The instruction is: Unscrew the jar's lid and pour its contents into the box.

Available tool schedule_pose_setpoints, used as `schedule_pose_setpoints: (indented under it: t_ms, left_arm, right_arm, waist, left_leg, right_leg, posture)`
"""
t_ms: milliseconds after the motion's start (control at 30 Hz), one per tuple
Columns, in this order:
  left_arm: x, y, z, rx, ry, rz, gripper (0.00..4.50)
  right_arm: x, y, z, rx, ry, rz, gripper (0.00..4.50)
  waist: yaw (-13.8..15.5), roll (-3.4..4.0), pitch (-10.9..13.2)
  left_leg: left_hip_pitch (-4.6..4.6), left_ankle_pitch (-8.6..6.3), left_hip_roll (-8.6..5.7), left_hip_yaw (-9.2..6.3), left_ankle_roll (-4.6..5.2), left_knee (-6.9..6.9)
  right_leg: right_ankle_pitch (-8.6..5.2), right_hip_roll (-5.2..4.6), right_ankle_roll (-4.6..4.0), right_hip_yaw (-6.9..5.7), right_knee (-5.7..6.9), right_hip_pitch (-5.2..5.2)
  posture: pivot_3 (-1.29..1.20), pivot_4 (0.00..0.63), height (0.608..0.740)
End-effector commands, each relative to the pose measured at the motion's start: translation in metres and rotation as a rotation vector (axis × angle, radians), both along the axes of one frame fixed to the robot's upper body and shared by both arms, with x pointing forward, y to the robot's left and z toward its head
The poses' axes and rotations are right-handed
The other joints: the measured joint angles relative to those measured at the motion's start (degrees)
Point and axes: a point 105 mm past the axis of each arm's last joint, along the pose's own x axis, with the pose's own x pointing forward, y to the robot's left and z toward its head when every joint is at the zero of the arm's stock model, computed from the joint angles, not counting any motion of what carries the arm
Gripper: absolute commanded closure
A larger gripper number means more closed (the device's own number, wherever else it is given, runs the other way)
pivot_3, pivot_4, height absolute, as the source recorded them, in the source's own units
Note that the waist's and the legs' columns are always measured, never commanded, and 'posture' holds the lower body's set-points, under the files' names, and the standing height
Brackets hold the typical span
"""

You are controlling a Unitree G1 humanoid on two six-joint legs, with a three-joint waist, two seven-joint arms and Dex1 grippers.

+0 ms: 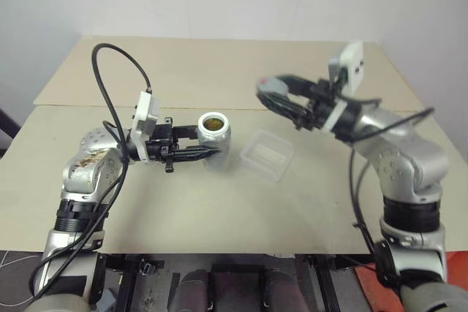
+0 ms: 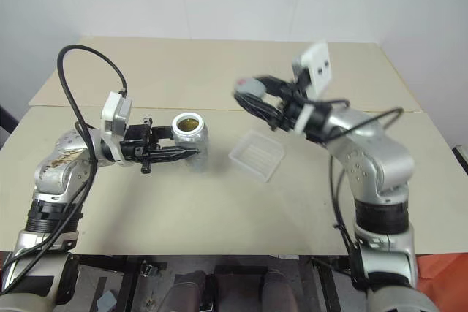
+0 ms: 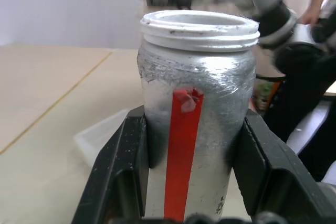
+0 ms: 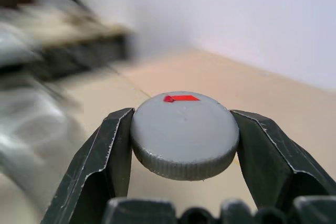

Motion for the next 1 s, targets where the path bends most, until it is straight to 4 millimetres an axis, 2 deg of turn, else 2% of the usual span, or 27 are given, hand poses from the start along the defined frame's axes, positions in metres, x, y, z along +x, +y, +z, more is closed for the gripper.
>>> schedule_pose_setpoints:
  t_ms: [33,167,333,433,500,533,667,767,867,933,1000]
  left_arm:
    - [0.011,0.001,0.014,-0.021,-0.074,0.089,2.64]
    - [0.019,-0.005,0.015,-0.036,-0.094,0.140,2.64]
    - [0.022,-0.013,0.015,-0.052,-0.107,0.158,2.64]
    - [0.021,-0.016,0.015,-0.057,-0.111,0.153,2.64]
    - [0.022,-0.018,0.015,-0.059,-0.118,0.155,2.64]
    - [0.022,-0.019,0.016,-0.061,-0.128,0.161,2.64]
    - [0.035,-0.024,0.022,-0.046,-0.218,0.244,2.64]
    - [0.053,-0.031,0.018,0.072,-0.436,0.362,2.64]
    - [0.077,-0.045,0.018,0.291,-0.874,0.512,2.64]
    - [0.080,-0.059,0.019,0.397,-1.161,0.480,2.64]
    - [0.083,-0.084,0.023,0.496,-1.522,0.413,2.64]
  right_arm:
    - [0.002,-0.039,-0.021,-0.070,-0.022,-0.209,1.74]
    - [0.003,-0.061,-0.072,-0.151,0.099,-0.340,1.74]
    - [0.005,-0.069,-0.110,-0.198,0.210,-0.401,1.74]
    - [0.006,-0.075,-0.120,-0.222,0.243,-0.426,0.79]
    - [0.006,-0.077,-0.116,-0.213,0.248,-0.424,0.14]
    - [0.005,-0.077,-0.111,-0.210,0.245,-0.413,0.03]
    - [-0.003,-0.077,-0.082,-0.202,0.245,-0.329,0.03]
    - [-0.016,-0.064,-0.051,-0.189,0.248,-0.197,0.03]
    - [-0.035,-0.043,-0.025,-0.182,0.244,0.006,0.03]
    - [-0.041,-0.037,-0.019,-0.189,0.275,0.069,0.03]
    - [-0.045,-0.032,-0.017,-0.234,0.300,0.123,0.03]
  waist:
    - [0.0,0.00,0.0]
    - [-0.5,-0.01,0.0]
    - [-0.8,-0.01,0.0]
    - [-0.8,-0.01,0.0]
    - [-0.7,-0.01,0.0]
    - [-0.7,-0.01,0.0]
    - [-0.4,-0.02,0.0]
    - [0.0,-0.01,0.0]
    - [0.4,-0.02,0.0]
    - [0.7,-0.05,0.0]
    - [1.0,-0.08,0.0]
  left_leg:
    - [0.00,0.00,0.00,0.01,0.00,0.00]
    - [0.06,0.02,0.00,0.04,-0.03,0.03]
    - [0.28,0.04,0.02,0.06,-0.06,0.00]
    - [0.27,0.04,0.01,0.06,-0.06,0.01]
    - [0.26,0.03,0.01,0.06,-0.05,0.01]
    - [0.26,0.03,0.02,0.05,-0.05,0.01]
    - [0.23,0.03,0.01,0.04,-0.04,0.02]
    - [0.25,0.02,0.00,0.01,-0.03,0.03]
    - [0.29,0.01,0.00,0.00,-0.02,0.00]
    - [0.27,0.01,-0.03,0.00,-0.02,-0.04]
    - [0.14,-0.01,-0.01,-0.02,0.01,-0.03]
  right_leg:
    - [0.00,0.00,0.00,0.01,-0.01,-0.01]
    - [0.00,0.01,0.00,0.11,-0.08,-0.04]
    - [0.00,0.04,-0.01,0.19,-0.05,0.05]
    - [0.00,0.03,-0.01,0.21,-0.06,0.05]
    - [0.00,0.03,-0.01,0.21,-0.07,0.05]
    - [0.00,0.03,-0.01,0.20,-0.08,0.05]
    - [0.00,0.02,-0.01,0.19,-0.09,0.06]
    - [0.00,0.01,-0.01,0.17,-0.11,0.09]
    - [0.02,0.03,-0.03,0.13,-0.19,0.15]
    - [0.06,0.03,-0.06,0.11,-0.30,0.17]
    - [0.11,0.01,-0.01,0.05,-0.41,0.13]
  posture:
    - [0.00,0.150,0.740]
    - [0.00,0.150,0.740]
    - [0.00,0.150,0.740]
    - [0.00,0.150,0.740]
    - [0.00,0.150,0.740]
    - [0.00,0.150,0.740]
    - [0.00,0.150,0.740]
    - [0.00,0.150,0.740]
    - [0.00,0.150,0.740]
    - [0.00,0.150,0.740]
    - [0.00,0.150,0.740]
